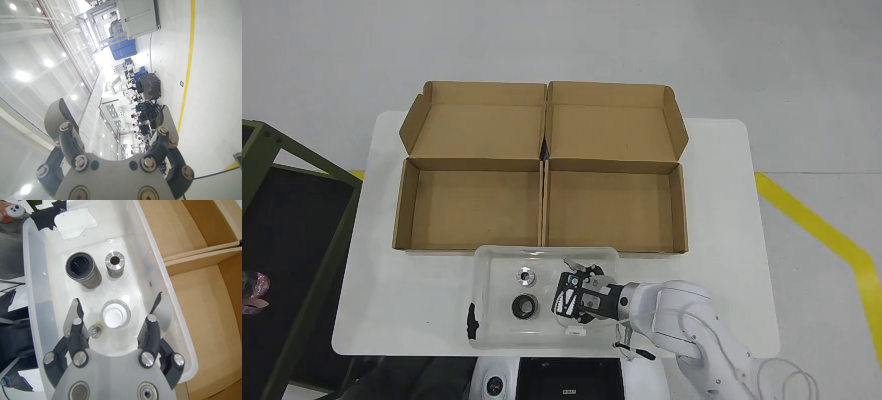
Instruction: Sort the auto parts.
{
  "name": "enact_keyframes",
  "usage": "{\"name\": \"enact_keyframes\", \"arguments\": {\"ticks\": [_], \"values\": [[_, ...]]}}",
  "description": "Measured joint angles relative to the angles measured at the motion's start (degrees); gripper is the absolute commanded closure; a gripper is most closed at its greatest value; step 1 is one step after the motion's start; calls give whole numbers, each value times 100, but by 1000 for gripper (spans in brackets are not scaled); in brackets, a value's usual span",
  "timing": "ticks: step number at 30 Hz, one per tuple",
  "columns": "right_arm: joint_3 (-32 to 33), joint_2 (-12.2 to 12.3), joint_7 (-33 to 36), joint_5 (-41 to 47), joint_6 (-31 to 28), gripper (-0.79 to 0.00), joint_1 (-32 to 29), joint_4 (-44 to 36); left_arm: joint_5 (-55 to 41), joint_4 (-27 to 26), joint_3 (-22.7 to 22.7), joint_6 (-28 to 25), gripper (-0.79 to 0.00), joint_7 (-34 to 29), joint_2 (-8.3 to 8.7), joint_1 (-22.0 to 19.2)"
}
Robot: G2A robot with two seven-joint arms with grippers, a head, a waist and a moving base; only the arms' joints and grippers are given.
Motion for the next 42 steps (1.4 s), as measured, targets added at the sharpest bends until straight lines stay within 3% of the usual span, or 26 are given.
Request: {"name": "enact_keyframes", "arguments": {"ticks": [1, 2, 4, 9, 19, 36, 42], "values": [[-8, 4, 24, 15, 9, -477, 13, 16, 0, 0, 0, 0, -785, 0, 0, 0], [-15, 8, 44, 26, 17, -400, 24, 28, 0, 0, 0, 0, -785, 0, 0, 0], [-31, 18, 77, 41, 36, -329, 42, 57, 0, 0, 0, 0, -785, 0, 0, 0], [-64, 49, 105, 90, 20, 0, 41, -4, 0, 0, 0, 0, -785, 0, 0, 0], [38, 127, -107, 280, -144, 0, 58, -581, 0, 0, 0, 0, -785, 0, 0, 0], [580, 205, -1957, 1020, -149, 0, 264, -537, 0, 0, 0, 0, -785, 0, 0, 0], [779, 236, -2218, 1123, -120, 0, 341, -443, 0, 0, 0, 0, -785, 0, 0, 0]]}}
